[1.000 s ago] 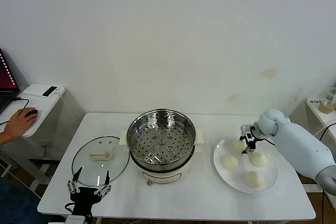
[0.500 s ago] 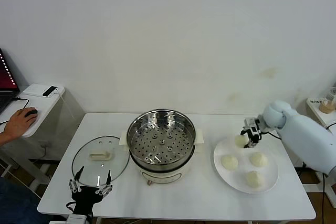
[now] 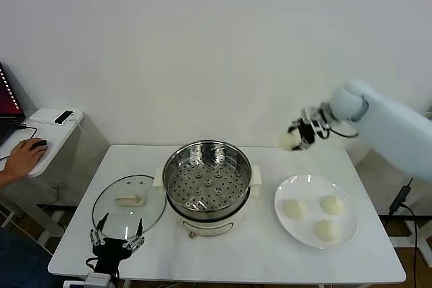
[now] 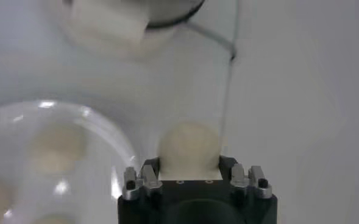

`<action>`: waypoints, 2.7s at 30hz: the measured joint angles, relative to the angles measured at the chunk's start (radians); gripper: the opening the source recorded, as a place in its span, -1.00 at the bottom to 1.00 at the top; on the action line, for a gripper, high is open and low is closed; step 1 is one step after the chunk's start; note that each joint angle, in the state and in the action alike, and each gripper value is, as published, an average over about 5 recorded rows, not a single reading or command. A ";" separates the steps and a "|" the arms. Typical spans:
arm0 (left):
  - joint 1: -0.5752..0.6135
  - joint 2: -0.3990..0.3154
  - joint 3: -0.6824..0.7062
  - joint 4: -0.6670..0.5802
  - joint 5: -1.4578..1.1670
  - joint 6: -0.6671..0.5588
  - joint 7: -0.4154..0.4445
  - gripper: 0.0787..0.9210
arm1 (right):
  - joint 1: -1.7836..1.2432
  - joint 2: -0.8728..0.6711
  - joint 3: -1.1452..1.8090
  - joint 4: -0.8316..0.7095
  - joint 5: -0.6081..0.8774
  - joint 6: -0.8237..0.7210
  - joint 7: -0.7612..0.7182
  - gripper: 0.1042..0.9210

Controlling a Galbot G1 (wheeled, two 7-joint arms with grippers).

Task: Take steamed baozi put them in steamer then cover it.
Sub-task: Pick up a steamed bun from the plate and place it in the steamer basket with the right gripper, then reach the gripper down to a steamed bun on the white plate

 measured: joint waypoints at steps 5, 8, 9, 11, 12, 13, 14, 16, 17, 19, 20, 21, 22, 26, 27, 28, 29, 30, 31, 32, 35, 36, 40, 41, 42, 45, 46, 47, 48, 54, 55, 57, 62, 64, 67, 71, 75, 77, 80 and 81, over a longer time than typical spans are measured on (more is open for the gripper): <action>-0.003 0.008 -0.010 0.001 -0.010 0.004 0.003 0.77 | 0.089 0.088 -0.081 -0.003 0.070 0.017 0.024 0.22; 0.001 0.014 -0.018 0.002 -0.016 0.005 0.004 0.77 | 0.120 0.150 -0.124 -0.010 0.101 0.037 0.038 0.22; 0.002 0.015 -0.021 0.003 -0.018 0.005 0.004 0.77 | 0.128 0.171 -0.138 -0.014 0.108 0.046 0.043 0.22; 0.005 0.019 -0.027 0.004 -0.021 0.005 0.005 0.77 | 0.140 0.213 -0.166 -0.024 0.118 0.067 0.052 0.22; 0.005 0.021 -0.029 0.004 -0.023 0.005 0.005 0.77 | 0.144 0.233 -0.180 -0.030 0.121 0.080 0.057 0.22; 0.006 0.023 -0.032 0.004 -0.024 0.005 0.005 0.77 | 0.148 0.253 -0.193 -0.038 0.122 0.094 0.063 0.22; 0.006 0.025 -0.034 0.004 -0.025 0.005 0.005 0.77 | 0.150 0.273 -0.207 -0.046 0.121 0.109 0.068 0.22; 0.005 0.028 -0.037 0.005 -0.026 0.005 0.006 0.77 | 0.152 0.312 -0.232 -0.066 0.115 0.143 0.079 0.22; 0.005 0.029 -0.038 0.005 -0.026 0.005 0.006 0.77 | 0.152 0.331 -0.245 -0.077 0.109 0.162 0.085 0.22; 0.007 0.029 -0.040 0.003 -0.026 0.005 0.006 0.77 | 0.150 0.368 -0.267 -0.101 0.090 0.201 0.096 0.22; 0.008 0.028 -0.041 0.002 -0.026 0.005 0.006 0.77 | 0.147 0.385 -0.278 -0.114 0.078 0.222 0.101 0.22; 0.010 0.028 -0.042 0.001 -0.026 0.005 0.006 0.77 | 0.144 0.402 -0.287 -0.127 0.065 0.243 0.106 0.22; 0.011 0.027 -0.044 -0.001 -0.026 0.005 0.006 0.77 | 0.141 0.418 -0.297 -0.139 0.052 0.263 0.111 0.22; 0.016 0.024 -0.051 -0.003 -0.026 0.005 0.006 0.77 | 0.125 0.477 -0.328 -0.186 -0.005 0.341 0.129 0.22; 0.016 0.022 -0.053 -0.004 -0.027 0.005 0.006 0.77 | 0.120 0.491 -0.333 -0.197 -0.019 0.359 0.133 0.22; 0.017 0.021 -0.055 -0.005 -0.027 0.004 0.006 0.77 | 0.116 0.504 -0.338 -0.208 -0.033 0.376 0.136 0.22; 0.017 0.020 -0.056 -0.006 -0.027 0.004 0.006 0.77 | 0.111 0.516 -0.342 -0.218 -0.048 0.393 0.140 0.22; 0.017 0.019 -0.058 -0.007 -0.027 0.004 0.006 0.77 | 0.107 0.528 -0.346 -0.226 -0.062 0.409 0.144 0.22; 0.017 0.018 -0.058 -0.008 -0.027 0.004 0.006 0.77 | 0.102 0.539 -0.350 -0.234 -0.075 0.424 0.148 0.22; 0.017 0.017 -0.059 -0.009 -0.027 0.004 0.006 0.77 | 0.098 0.549 -0.354 -0.242 -0.089 0.438 0.152 0.22; 0.016 0.015 -0.059 -0.011 -0.027 0.004 0.006 0.77 | 0.087 0.575 -0.362 -0.265 -0.127 0.476 0.163 0.22; 0.016 0.015 -0.059 -0.011 -0.027 0.004 0.006 0.77 | 0.084 0.582 -0.364 -0.272 -0.139 0.488 0.166 0.22; 0.017 0.013 -0.060 -0.012 -0.027 0.004 0.006 0.77 | 0.071 0.604 -0.369 -0.298 -0.188 0.528 0.180 0.22; 0.018 0.013 -0.060 -0.012 -0.027 0.004 0.006 0.77 | 0.068 0.608 -0.369 -0.304 -0.200 0.537 0.183 0.22; 0.018 0.014 -0.060 -0.013 -0.027 0.004 0.006 0.77 | 0.066 0.612 -0.370 -0.310 -0.211 0.545 0.185 0.22; 0.017 0.015 -0.060 -0.014 -0.027 0.004 0.006 0.77 | 0.061 0.619 -0.372 -0.324 -0.240 0.567 0.192 0.22; 0.016 0.015 -0.060 -0.014 -0.027 0.004 0.006 0.77 | 0.060 0.621 -0.373 -0.327 -0.248 0.572 0.193 0.22; 0.016 0.016 -0.060 -0.014 -0.027 0.004 0.006 0.77 | 0.059 0.622 -0.374 -0.329 -0.255 0.578 0.194 0.23; 0.015 0.016 -0.059 -0.014 -0.027 0.004 0.006 0.77 | 0.057 0.623 -0.375 -0.331 -0.261 0.583 0.196 0.23; 0.013 0.017 -0.056 -0.017 -0.027 0.004 0.007 0.77 | 0.059 0.625 -0.378 -0.336 -0.280 0.605 0.201 0.52; 0.013 0.017 -0.056 -0.018 -0.027 0.005 0.007 0.77 | 0.062 0.624 -0.379 -0.335 -0.279 0.605 0.200 0.60; 0.012 0.018 -0.055 -0.018 -0.027 0.005 0.008 0.77 | 0.071 0.621 -0.382 -0.330 -0.271 0.603 0.194 0.69; 0.012 0.025 -0.053 -0.022 -0.029 0.008 0.010 0.77 | 0.112 0.591 -0.392 -0.282 -0.195 0.548 0.158 0.76; 0.012 0.028 -0.054 -0.025 -0.031 0.010 0.011 0.77 | 0.137 0.569 -0.393 -0.245 -0.147 0.500 0.135 0.76; 0.012 0.035 -0.054 -0.030 -0.035 0.013 0.012 0.77 | 0.176 0.523 -0.393 -0.176 -0.073 0.409 0.102 0.76; 0.009 0.045 -0.051 -0.037 -0.037 0.017 0.014 0.77 | 0.227 0.440 -0.388 -0.075 0.017 0.269 0.071 0.76; 0.004 0.056 -0.045 -0.042 -0.039 0.021 0.016 0.77 | 0.266 0.332 -0.385 0.027 0.093 0.132 0.054 0.76; 0.000 0.062 -0.043 -0.044 -0.041 0.023 0.017 0.77 | 0.277 0.271 -0.386 0.078 0.123 0.071 0.047 0.76; -0.006 0.071 -0.043 -0.045 -0.045 0.026 0.018 0.77 | 0.286 0.173 -0.387 0.151 0.154 -0.007 0.039 0.76; -0.008 0.074 -0.043 -0.045 -0.046 0.026 0.018 0.77 | 0.287 0.139 -0.387 0.174 0.160 -0.029 0.036 0.76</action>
